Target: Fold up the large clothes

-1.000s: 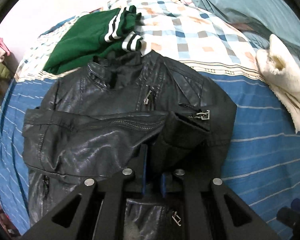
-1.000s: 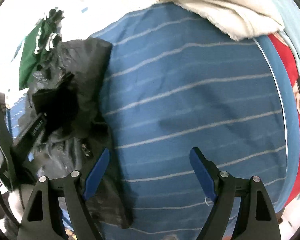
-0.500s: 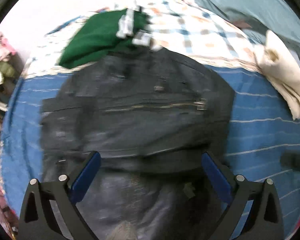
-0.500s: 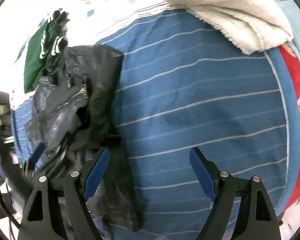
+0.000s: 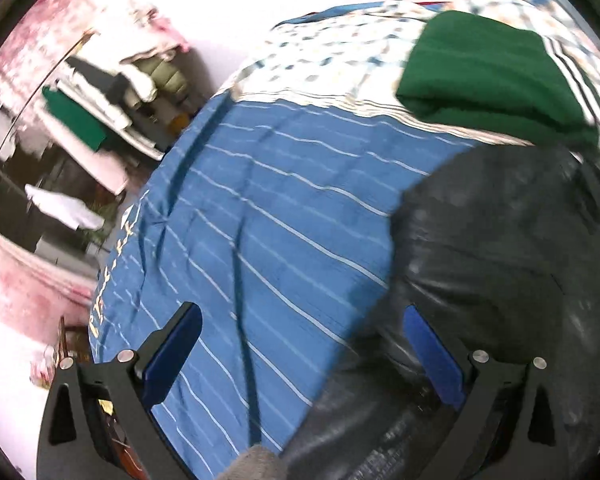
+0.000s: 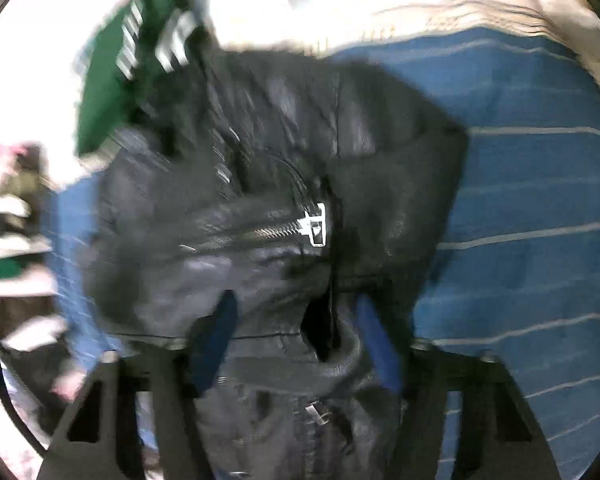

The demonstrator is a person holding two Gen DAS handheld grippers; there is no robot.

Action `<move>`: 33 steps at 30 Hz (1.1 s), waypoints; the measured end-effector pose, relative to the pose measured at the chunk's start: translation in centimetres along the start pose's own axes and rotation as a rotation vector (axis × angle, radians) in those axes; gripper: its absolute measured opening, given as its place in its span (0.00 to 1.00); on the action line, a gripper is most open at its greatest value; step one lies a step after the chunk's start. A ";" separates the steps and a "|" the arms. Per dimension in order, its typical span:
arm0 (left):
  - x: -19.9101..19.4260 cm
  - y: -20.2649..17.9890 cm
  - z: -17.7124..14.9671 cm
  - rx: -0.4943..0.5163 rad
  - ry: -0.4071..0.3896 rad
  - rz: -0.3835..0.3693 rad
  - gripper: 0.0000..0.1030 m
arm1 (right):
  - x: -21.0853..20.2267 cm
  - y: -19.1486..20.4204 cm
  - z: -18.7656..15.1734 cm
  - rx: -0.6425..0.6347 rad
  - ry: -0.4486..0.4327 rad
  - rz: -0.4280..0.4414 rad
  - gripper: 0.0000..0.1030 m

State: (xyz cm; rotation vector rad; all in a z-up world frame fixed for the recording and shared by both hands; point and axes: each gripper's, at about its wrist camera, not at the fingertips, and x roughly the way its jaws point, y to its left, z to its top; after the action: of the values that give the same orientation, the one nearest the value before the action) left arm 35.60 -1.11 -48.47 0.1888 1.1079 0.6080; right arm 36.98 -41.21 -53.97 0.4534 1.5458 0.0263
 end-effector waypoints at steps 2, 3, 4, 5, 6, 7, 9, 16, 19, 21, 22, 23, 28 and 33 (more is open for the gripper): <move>0.6 0.9 0.2 -0.023 0.026 -0.010 1.00 | 0.6 1.1 -0.2 -0.041 -0.023 -0.128 0.04; 0.8 1.2 0.3 -0.028 0.039 -0.024 1.00 | 0.1 1.2 -0.6 -0.041 -0.049 -0.145 0.00; 0.8 1.2 0.3 -0.028 0.047 -0.036 1.00 | -1.0 1.3 -1.1 -0.034 -0.093 -0.143 0.00; 0.6 1.1 0.2 -0.027 0.050 -0.044 1.00 | -2.5 1.4 -1.8 -0.032 -0.145 -0.165 0.00; 0.5 1.0 0.2 -0.023 0.047 -0.051 1.00 | -3.6 1.5 -2.4 -0.031 -0.177 -0.177 0.00; 0.5 1.0 0.1 -0.019 0.043 -0.057 1.00 | -5.2 1.3 -3.0 -0.013 -0.212 -0.165 0.00; 0.8 0.4 0.4 -0.002 0.033 -0.055 1.00 | -6.7 0.8 -3.7 0.026 -0.207 -0.127 0.00; 3.3 -1.4 0.9 0.045 0.053 -0.045 1.00 | -2.8 -0.2 -2.9 0.176 -0.032 0.130 0.56; 4.8 -2.2 0.3 0.070 0.102 -0.052 1.00 | 0.1 -0.2 -2.0 0.194 0.019 0.100 0.56; 4.7 -2.0 0.2 0.069 0.106 -0.060 1.00 | 2.3 0.0 -1.4 0.192 0.042 0.024 0.19; 4.5 -1.7 0.2 0.067 0.106 -0.063 1.00 | 2.5 0.1 -1.4 0.201 0.018 -0.002 0.17; 4.0 -1.2 0.3 0.061 0.105 -0.066 1.00 | 2.1 0.4 -1.7 0.208 -0.017 -0.012 0.12; 1.9 -0.2 0.9 0.027 0.082 -0.104 1.00 | -3.4 1.8 -4.0 0.213 -0.192 -0.047 0.07; 5.4 -3.9 1.7 0.100 0.093 -0.018 1.00 | -3.1 1.3 -5.2 0.213 -0.156 -0.188 0.10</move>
State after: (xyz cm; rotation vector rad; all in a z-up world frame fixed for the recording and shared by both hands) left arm 40.15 -1.11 -53.61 0.2381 1.2300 0.5501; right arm 32.17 -39.55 -50.38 0.4648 1.4371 -0.3151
